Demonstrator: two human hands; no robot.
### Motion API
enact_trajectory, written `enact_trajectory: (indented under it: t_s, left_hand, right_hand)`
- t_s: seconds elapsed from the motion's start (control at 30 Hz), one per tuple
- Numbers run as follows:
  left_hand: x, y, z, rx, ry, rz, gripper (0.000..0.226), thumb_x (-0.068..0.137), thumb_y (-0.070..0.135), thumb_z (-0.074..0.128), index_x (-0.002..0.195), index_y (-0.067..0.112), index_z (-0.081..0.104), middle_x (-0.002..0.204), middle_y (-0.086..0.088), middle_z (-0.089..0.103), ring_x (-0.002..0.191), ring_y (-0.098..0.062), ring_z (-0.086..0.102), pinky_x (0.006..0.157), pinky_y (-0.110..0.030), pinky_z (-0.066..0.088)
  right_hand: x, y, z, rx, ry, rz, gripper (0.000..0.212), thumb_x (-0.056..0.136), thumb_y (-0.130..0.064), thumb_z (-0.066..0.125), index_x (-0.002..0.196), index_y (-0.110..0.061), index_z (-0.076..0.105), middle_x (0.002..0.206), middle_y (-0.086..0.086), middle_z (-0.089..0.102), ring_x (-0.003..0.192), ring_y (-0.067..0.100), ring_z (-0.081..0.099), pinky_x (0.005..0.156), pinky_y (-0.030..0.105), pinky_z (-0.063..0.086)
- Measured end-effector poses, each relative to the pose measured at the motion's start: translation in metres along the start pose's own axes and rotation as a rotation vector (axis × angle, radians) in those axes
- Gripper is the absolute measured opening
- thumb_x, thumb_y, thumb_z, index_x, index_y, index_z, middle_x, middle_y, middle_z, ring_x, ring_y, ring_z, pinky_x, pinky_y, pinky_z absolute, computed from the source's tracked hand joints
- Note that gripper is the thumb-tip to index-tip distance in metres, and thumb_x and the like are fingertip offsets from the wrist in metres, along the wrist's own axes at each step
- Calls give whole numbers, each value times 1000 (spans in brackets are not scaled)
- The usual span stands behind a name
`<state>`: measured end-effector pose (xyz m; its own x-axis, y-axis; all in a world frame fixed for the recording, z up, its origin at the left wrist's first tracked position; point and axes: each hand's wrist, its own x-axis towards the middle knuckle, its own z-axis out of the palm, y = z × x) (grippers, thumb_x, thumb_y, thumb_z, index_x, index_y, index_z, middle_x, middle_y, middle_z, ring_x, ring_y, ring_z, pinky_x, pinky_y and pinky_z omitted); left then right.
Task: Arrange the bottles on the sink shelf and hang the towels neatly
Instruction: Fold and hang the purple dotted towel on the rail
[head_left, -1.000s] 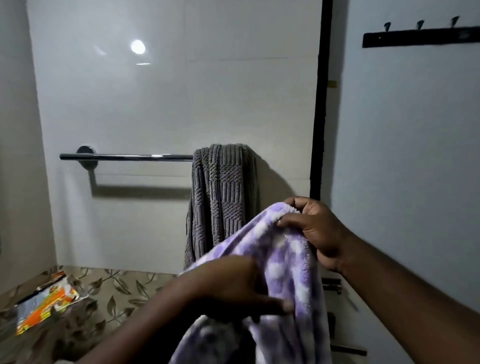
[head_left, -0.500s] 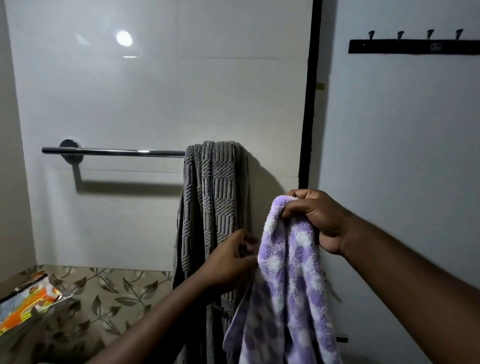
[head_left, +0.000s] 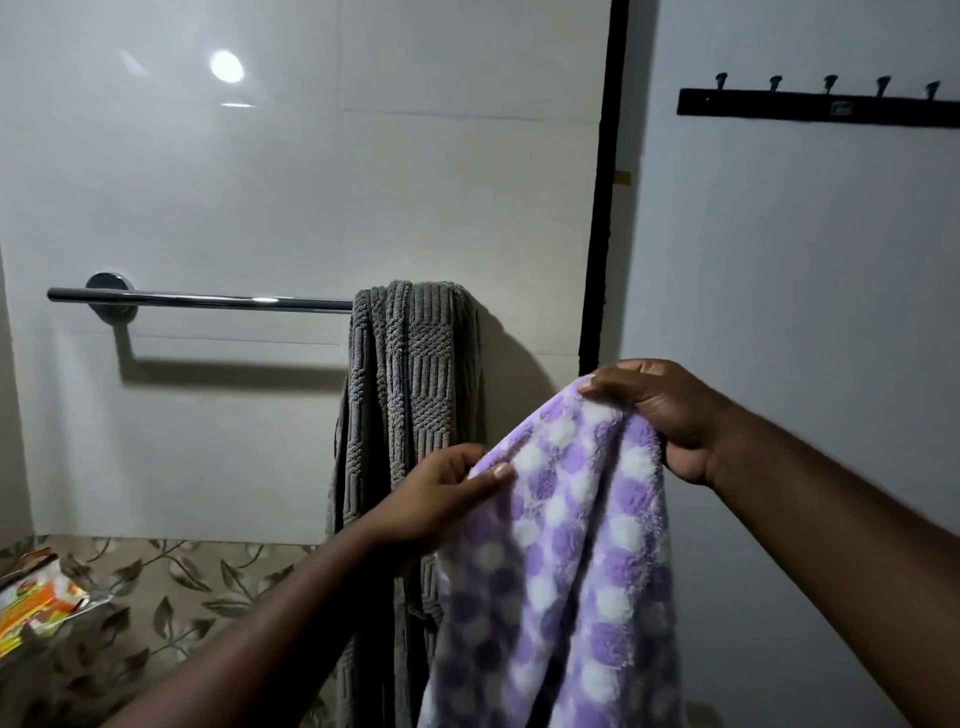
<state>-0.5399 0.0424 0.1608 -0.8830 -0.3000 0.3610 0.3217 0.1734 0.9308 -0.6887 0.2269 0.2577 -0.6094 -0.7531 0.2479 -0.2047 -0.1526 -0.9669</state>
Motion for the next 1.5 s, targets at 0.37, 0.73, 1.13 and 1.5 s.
enact_trajectory:
  t_s: [0.37,0.73,1.13,1.5]
  left_hand:
    - [28,48,11,601,233,304,25,83,34,76,71,19,61,60,4,56,59,-8,43,55,-32,34]
    - [10,48,-40,387,239,47,32,87,28,80,83,1,65,70,-13,61,68,-19,53,61,-30,41]
    - [58,53,37,367,271,193,57,85,55,58,98,-1,62,76,-4,54,73,-17,45,66,-42,39]
    - [61,60,26,506,131,199,39,85,58,71,94,21,73,77,8,72,68,-10,62,69,-34,52]
  right_hand:
    - [4,18,28,-377,-270,-116,34,83,-18,82,116,-14,73,109,10,77,101,26,72,93,38,54]
    - [12,19,4,-225,187,-171,15,89,-12,74,92,1,68,97,29,73,76,27,68,77,46,59]
    - [24,25,55,-108,178,-214,19,93,1,61,93,-10,77,95,10,80,92,20,75,86,33,61]
    - [18,16,8,-67,-11,-184,11,91,-13,71,90,-12,60,88,24,70,81,25,66,80,37,52]
